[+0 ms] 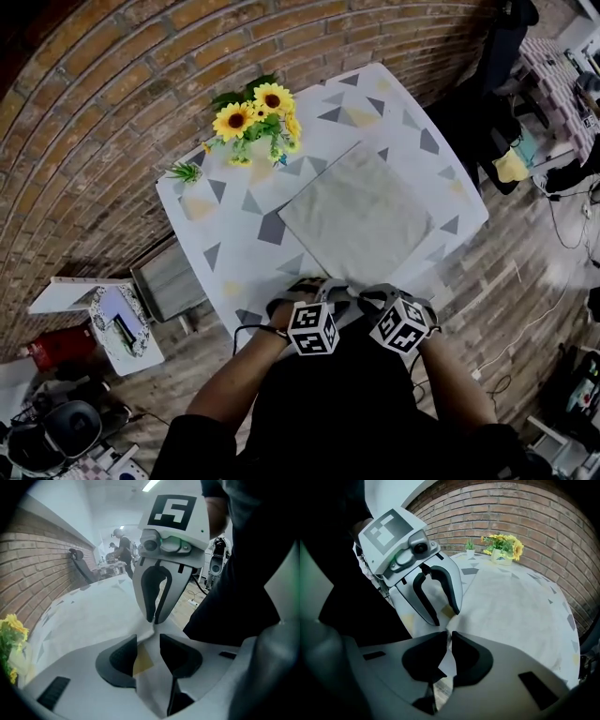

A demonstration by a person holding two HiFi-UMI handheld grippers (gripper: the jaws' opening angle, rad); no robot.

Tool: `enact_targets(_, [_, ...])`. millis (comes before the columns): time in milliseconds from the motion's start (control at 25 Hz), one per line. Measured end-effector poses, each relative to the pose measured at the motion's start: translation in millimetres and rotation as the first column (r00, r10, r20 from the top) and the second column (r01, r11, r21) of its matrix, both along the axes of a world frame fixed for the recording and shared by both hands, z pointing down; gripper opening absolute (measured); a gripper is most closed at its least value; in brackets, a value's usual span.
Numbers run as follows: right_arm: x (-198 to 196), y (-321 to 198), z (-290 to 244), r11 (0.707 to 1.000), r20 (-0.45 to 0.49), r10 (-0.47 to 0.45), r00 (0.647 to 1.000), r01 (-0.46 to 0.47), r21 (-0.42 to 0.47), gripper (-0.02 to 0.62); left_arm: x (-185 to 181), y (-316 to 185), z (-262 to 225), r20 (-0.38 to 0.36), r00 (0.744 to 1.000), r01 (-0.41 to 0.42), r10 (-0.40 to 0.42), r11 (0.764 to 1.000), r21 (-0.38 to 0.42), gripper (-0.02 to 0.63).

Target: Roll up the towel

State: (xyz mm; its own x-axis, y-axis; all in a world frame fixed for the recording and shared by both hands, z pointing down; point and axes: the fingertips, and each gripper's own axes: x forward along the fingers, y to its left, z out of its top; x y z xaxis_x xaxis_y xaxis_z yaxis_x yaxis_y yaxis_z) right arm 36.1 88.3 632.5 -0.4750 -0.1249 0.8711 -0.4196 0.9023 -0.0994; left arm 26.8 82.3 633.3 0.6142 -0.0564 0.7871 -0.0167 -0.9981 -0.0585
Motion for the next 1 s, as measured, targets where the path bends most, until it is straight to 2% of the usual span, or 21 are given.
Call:
enact_targets(200, [-3,-19,0,1.000,-0.017,-0.025,1.000,0.026,0.006,0.055,-2,-6,-2,0.005,0.999,0.048,-0.048,0.999,-0.009,0.164])
enact_targets(360, [-3,-25,7,0.999,-0.040,-0.052,0.998,0.052,-0.001,0.055,6,-3,-8,-0.002,0.999,0.041,-0.041,0.999,0.005,0.164])
enact_targets(560, [3,-33,6,1.000,-0.022,-0.006,1.000,0.006,-0.011,0.058,20,-2,0,0.020,0.999,0.025,-0.026,1.000,0.012,0.164])
enact_targets(640, [10,-35,1,1.000,-0.012,0.022,1.000,-0.022,-0.003,0.058,22,-4,5,0.033,0.999,0.027,-0.027,0.999,0.021,0.142])
enact_targets(720, [17,-36,-6,1.000,-0.003,0.024,1.000,-0.024,0.018,0.058,23,-8,8,0.040,0.999,0.029,-0.029,0.999,0.021,0.084])
enact_targets(840, [18,-28,-15,0.999,0.027,-0.029,0.999,0.028,0.040,0.058,24,-9,10,0.034,0.999,0.041,-0.040,0.999,-0.031,0.034])
enact_targets(1000, [7,-13,-13,0.992,0.029,-0.111,0.993,0.110,0.057,0.069,25,-11,9,0.023,0.997,0.082,-0.080,0.990,-0.112,0.028])
